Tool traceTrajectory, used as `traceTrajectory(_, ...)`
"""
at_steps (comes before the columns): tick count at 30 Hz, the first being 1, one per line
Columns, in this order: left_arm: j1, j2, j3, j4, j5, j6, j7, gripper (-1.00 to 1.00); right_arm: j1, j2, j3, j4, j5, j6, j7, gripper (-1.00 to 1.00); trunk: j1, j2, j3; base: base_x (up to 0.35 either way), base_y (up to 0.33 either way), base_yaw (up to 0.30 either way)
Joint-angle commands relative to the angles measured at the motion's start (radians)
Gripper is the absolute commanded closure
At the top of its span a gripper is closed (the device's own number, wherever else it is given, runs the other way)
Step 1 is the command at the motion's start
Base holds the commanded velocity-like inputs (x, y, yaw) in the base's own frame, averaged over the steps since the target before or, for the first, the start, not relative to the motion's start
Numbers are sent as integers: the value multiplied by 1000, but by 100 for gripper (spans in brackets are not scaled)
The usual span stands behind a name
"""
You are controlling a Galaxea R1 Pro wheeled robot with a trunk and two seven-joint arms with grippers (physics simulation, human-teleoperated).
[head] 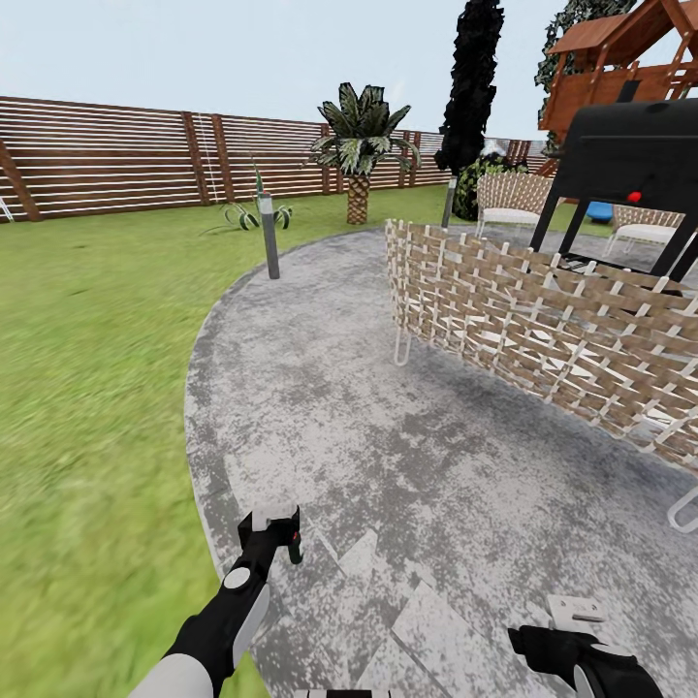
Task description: Pick up the pesticide atomizer in the garden and spray insectifuge to fully cover both potted plants in the garden.
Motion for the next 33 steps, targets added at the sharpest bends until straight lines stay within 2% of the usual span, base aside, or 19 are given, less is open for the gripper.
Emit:
traceTrajectory(1, 0, 0, 0, 1, 0, -3, 3, -100, 0, 0, 0, -1, 0, 5, 0, -100, 0, 0, -1, 0, 0, 0)
traceTrajectory(4, 0, 0, 0, 1, 0, -3, 3, -100, 0, 1, 0, 0, -1, 5, 0, -100, 0, 0, -1, 0, 0, 0)
traceTrajectory(20, 0, 1, 2, 1, 0, -3, 3, -100, 0, 4, 2, 1, -1, 5, 1, -100, 7, -4, -83, 0, 0, 0)
traceTrajectory(22, 0, 0, 2, 1, -1, -3, 3, -100, 0, 4, 2, 0, -1, 5, 1, -100, 8, -5, -92, 0, 0, 0)
traceTrajectory(26, 0, 0, 2, 1, -1, -3, 3, -100, 0, 4, 2, 0, -1, 5, 1, -100, 8, -5, -93, 0, 0, 0)
traceTrajectory(33, 0, 0, 1, 1, -1, -3, 3, -100, 0, 4, 2, 1, -1, 5, 1, -100, 11, -6, -128, 0, 0, 45)
